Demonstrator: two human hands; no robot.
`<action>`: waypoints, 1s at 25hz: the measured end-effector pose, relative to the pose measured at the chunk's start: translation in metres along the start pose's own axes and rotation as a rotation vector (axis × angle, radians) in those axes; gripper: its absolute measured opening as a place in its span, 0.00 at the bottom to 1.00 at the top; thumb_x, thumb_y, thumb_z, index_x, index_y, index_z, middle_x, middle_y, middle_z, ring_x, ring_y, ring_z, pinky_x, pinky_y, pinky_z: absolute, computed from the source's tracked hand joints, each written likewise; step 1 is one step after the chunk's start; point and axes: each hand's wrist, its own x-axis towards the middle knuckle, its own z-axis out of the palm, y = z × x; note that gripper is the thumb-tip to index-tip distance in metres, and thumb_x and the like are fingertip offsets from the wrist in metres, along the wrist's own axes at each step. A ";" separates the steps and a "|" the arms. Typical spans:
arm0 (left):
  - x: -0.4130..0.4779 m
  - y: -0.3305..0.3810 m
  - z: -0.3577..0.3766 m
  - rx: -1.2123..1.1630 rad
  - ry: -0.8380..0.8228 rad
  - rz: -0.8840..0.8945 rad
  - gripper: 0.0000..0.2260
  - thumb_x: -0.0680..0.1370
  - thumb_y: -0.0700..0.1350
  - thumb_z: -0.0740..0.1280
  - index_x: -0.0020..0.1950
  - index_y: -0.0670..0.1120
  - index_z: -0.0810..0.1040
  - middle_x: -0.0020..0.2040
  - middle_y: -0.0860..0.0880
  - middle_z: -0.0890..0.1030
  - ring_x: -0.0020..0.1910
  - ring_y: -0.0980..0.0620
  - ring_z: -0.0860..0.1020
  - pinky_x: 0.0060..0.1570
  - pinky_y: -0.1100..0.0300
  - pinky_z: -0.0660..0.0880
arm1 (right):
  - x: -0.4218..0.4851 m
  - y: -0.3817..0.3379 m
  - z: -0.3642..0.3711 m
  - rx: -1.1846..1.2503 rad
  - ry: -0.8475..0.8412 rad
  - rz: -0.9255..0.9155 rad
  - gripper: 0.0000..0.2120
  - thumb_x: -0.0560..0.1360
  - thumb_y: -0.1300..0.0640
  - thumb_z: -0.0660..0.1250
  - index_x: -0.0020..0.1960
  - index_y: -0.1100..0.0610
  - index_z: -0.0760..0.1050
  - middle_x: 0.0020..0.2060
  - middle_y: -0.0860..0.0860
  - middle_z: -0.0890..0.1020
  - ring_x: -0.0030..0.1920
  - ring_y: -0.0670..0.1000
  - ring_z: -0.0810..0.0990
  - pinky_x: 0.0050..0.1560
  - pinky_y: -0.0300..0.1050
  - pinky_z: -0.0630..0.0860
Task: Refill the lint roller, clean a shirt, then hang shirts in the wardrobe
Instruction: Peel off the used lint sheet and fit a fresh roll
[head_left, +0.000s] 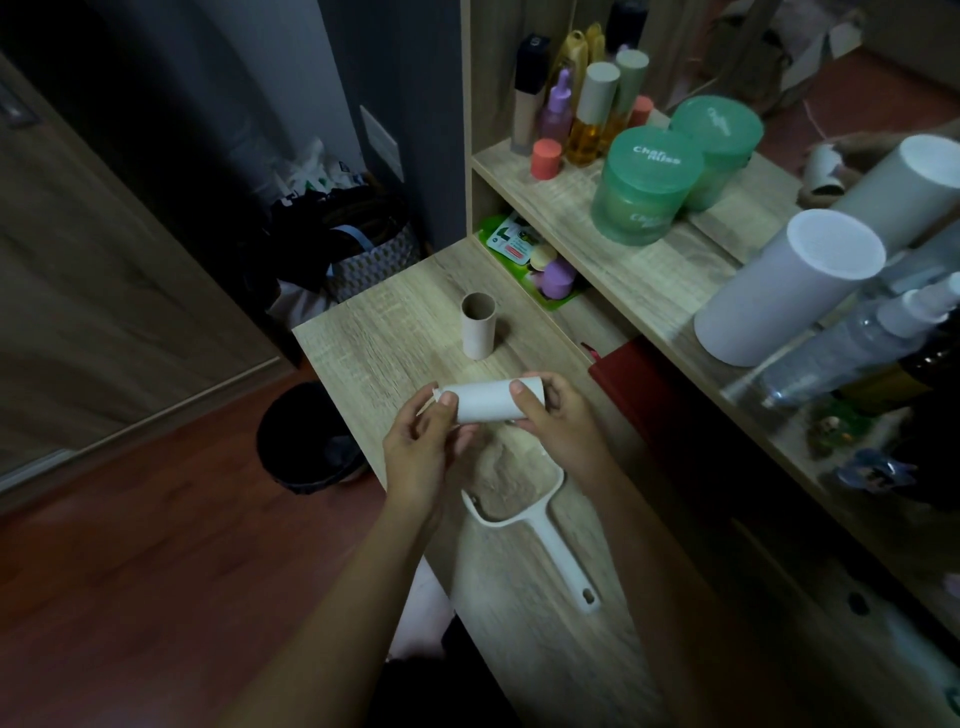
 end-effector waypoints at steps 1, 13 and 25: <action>0.001 -0.002 0.002 0.012 0.029 0.011 0.15 0.76 0.45 0.68 0.62 0.46 0.74 0.48 0.46 0.82 0.42 0.47 0.82 0.41 0.60 0.80 | -0.001 0.002 0.001 0.024 0.004 0.011 0.05 0.74 0.56 0.67 0.47 0.48 0.74 0.50 0.50 0.79 0.53 0.51 0.80 0.48 0.45 0.80; 0.045 -0.039 -0.020 1.282 -0.313 0.345 0.31 0.69 0.40 0.71 0.71 0.50 0.67 0.60 0.45 0.77 0.61 0.45 0.70 0.53 0.63 0.64 | -0.006 -0.013 -0.022 0.158 0.160 0.002 0.07 0.77 0.59 0.63 0.53 0.60 0.70 0.47 0.50 0.77 0.48 0.46 0.80 0.40 0.33 0.78; 0.056 0.006 -0.059 0.721 0.009 0.429 0.22 0.72 0.43 0.66 0.66 0.49 0.72 0.59 0.54 0.77 0.54 0.58 0.76 0.55 0.68 0.71 | 0.002 -0.018 0.044 0.253 0.161 -0.029 0.03 0.77 0.61 0.62 0.50 0.60 0.70 0.45 0.49 0.74 0.45 0.42 0.79 0.38 0.32 0.78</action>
